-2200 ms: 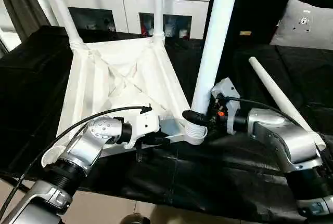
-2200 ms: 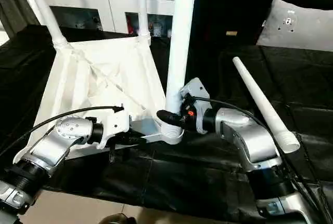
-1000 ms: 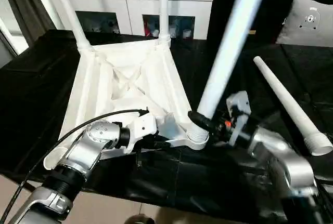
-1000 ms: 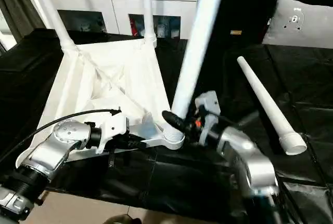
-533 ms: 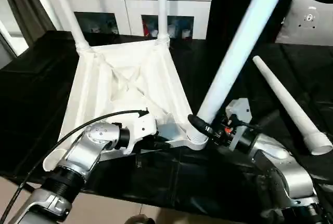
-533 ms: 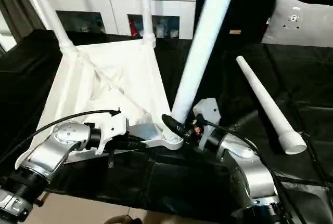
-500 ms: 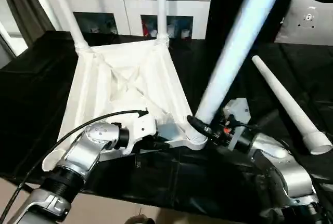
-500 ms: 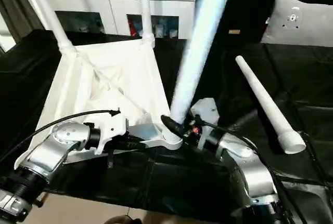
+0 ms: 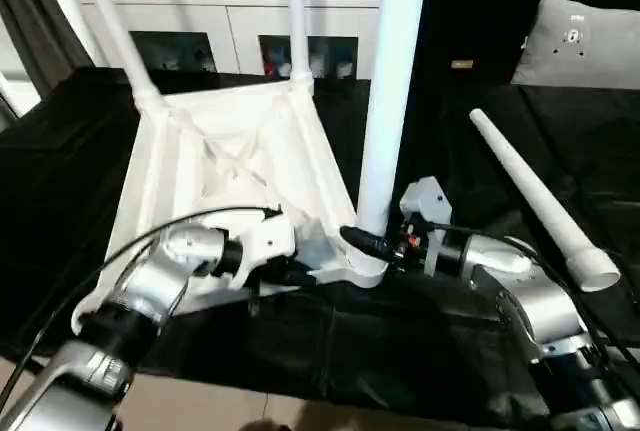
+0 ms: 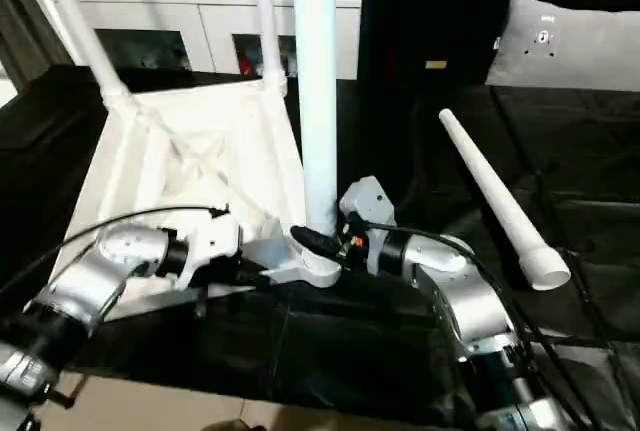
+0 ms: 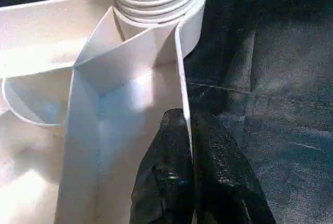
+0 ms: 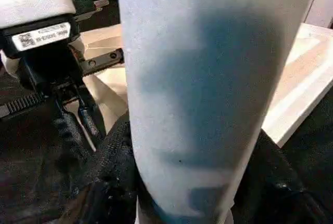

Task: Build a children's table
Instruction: Insert table leg to table base

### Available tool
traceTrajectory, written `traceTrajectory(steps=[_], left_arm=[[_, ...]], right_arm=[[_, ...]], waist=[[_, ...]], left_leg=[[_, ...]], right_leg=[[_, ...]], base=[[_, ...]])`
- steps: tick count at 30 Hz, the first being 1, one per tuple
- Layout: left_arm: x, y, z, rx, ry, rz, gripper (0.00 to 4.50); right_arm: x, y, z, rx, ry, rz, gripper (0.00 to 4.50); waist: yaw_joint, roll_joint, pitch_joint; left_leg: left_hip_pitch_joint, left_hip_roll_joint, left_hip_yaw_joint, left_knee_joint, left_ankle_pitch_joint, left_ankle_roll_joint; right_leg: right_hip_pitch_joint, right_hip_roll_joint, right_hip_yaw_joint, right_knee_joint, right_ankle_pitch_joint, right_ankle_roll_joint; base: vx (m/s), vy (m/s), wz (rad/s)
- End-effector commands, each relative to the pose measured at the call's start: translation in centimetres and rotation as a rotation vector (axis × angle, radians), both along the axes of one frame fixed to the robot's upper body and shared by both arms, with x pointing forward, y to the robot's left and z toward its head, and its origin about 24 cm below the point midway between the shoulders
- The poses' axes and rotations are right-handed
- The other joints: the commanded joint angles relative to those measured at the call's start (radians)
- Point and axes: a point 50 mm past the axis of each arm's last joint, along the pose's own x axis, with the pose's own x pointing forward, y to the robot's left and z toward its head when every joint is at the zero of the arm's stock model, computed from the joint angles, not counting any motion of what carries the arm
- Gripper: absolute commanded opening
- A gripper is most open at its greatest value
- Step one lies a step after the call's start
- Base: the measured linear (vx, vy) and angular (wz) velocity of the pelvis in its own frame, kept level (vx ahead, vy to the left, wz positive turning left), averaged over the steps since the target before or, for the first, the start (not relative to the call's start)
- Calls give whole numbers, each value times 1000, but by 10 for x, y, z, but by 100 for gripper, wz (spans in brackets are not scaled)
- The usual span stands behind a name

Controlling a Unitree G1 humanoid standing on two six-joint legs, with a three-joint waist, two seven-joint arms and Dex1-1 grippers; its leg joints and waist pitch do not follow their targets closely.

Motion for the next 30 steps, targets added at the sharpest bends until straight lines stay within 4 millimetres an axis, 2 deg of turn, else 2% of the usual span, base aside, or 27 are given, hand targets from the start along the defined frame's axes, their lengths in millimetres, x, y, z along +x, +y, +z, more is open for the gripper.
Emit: traceTrajectory(steps=[1, 3, 6, 9, 10, 11, 12, 13, 14, 15, 16, 17, 18, 19, 21, 22, 23, 25, 27, 28, 30], left_arm=[[9, -9, 20, -16, -83, -72, 0], [12, -2, 21, -21, -82, -33, 0], [7, 2, 18, -45, -61, 2, 0], [-1, 3, 14, -80, -27, 61, 0], [-9, 0, 10, -113, -9, 126, 0], [-14, -3, 9, -135, 4, 161, 0], [-17, -5, 8, -149, 12, 181, 0], [-23, -15, 7, -175, 18, 211, 0], [-27, -20, 7, -188, 21, 225, 0], [-34, -32, 8, -207, 24, 240, 0], [-41, -45, 9, -228, 29, 240, 0], [-44, -56, 11, -236, 27, 242, 0], [-44, -57, 11, -236, 27, 243, 0], [-46, -68, 12, -239, 18, 244, 0], [-46, -72, 12, -229, 11, 248, 0], [-45, -73, 12, -214, 4, 262, 0], [-44, -74, 11, -200, -4, 281, 0], [-39, -70, 9, -154, -21, 343, 0], [-37, -66, 8, -118, -31, 384, 0], [-34, -60, 7, -85, -49, 412, 0], [-30, -53, 8, -61, -85, 425, 0]], right_arm=[[-20, -2, -55, -144, 249, 1, 188], [-19, -2, -57, -142, 247, -19, 188], [-14, -3, -58, -149, 241, -75, 188], [-8, -4, -59, -153, 237, -152, 188], [-1, -6, -59, -154, 235, -220, 188], [2, -7, -59, -153, 237, -251, 188], [3, -8, -59, -152, 239, -267, 188], [8, -8, -57, -151, 234, -300, 188], [10, -8, -57, -151, 231, -316, 188], [15, -7, -56, -150, 227, -346, 188], [19, -6, -54, -148, 226, -369, 188], [21, -3, -53, -148, 226, -371, 188], [21, -3, -53, -148, 226, -372, 188], [24, 1, -52, -148, 223, -368, 188], [25, 3, -52, -147, 217, -363, 188], [25, 5, -51, -145, 215, -360, 188], [26, 7, -51, -142, 214, -355, 188], [26, 10, -51, -133, 207, -345, 188], [26, 11, -50, -124, 200, -348, 188], [27, 11, -48, -102, 188, -357, 188], [28, 12, -41, -50, 154, -358, 188]], waist=[[2, 2, -28], [1, 3, -30], [1, 7, -29], [-10, 6, -29], [-12, 8, -30], [-19, 7, -25], [-23, 5, -24], [-29, 0, -22], [-35, 1, -20], [-39, -9, -22], [-45, -13, -26], [-46, -8, -26], [-46, -9, -27], [-43, -12, -27], [-37, -17, -26], [-30, -21, -27], [-22, -18, -32], [-22, -18, -34], [-24, -16, -32], [-25, -18, -31], [-26, -14, -30]], left_leg=[[28, 84, -45, -90, -452, -64], [30, 84, -43, -89, -458, -66], [29, 85, -45, -92, -469, -71], [18, 86, -50, -98, -475, -80], [19, 85, -51, -99, -474, -81], [19, 83, -51, -98, -492, -81], [19, 84, -51, -99, -500, -83], [22, 81, -50, -97, -506, -77], [21, 82, -51, -96, -510, -77], [20, 82, -51, -96, -505, -75], [15, 83, -49, -96, -467, -63], [14, 82, -50, -96, -457, -59], [17, 82, -46, -94, -448, -56], [25, 83, -41, -89, -442, -48], [20, 79, -36, -85, -412, -31], [20, 78, -34, -84, -390, -21], [20, 78, -33, -85, -358, -16], [16, 81, -34, -89, -324, -12], [18, 79, -34, -90, -352, -22], [20, 79, -36, -91, -375, -29], [24, 79, -38, -93, -422, -43]], right_leg=[[-2, -98, 48, -108, -332, -190], [-5, -98, 49, -106, -310, -198], [-5, -99, 48, -105, -317, -200], [1, -99, 44, -98, -303, -204], [1, -98, 43, -97, -302, -202], [-5, -98, 43, -101, -326, -204], [-3, -99, 44, -102, -345, -203], [-9, -96, 44, -109, -385, -192], [-10, -98, 45, -109, -403, -190], [-8, -97, 44, -109, -408, -190], [-4, -94, 43, -110, -379, -188], [-4, -93, 43, -108, -364, -192], [-7, -91, 43, -111, -352, -194], [-12, -90, 46, -114, -333, -204], [-6, -89, 46, -117, -315, -202], [-6, -89, 47, -119, -320, -185], [-3, -88, 46, -118, -283, -176], [2, -82, 41, -112, -204, -177], [0, -81, 39, -111, -202, -184], [0, -82, 39, -113, -226, -181], [-5, -82, 40, -119, -281, -169]], base=[[0, 0, 0], [0, 0, 0], [0, 0, 0], [0, 0, 0], [0, 0, 0], [0, 0, 0], [0, 0, 0], [0, 0, 0], [0, 0, 0], [0, 0, 0], [0, 0, 0], [0, 0, 0], [0, 0, 0], [0, 0, 0], [0, 0, 0], [0, 0, 0], [0, 0, 0], [0, 0, 0], [0, 0, 0], [0, 0, 0], [0, 0, 0]])
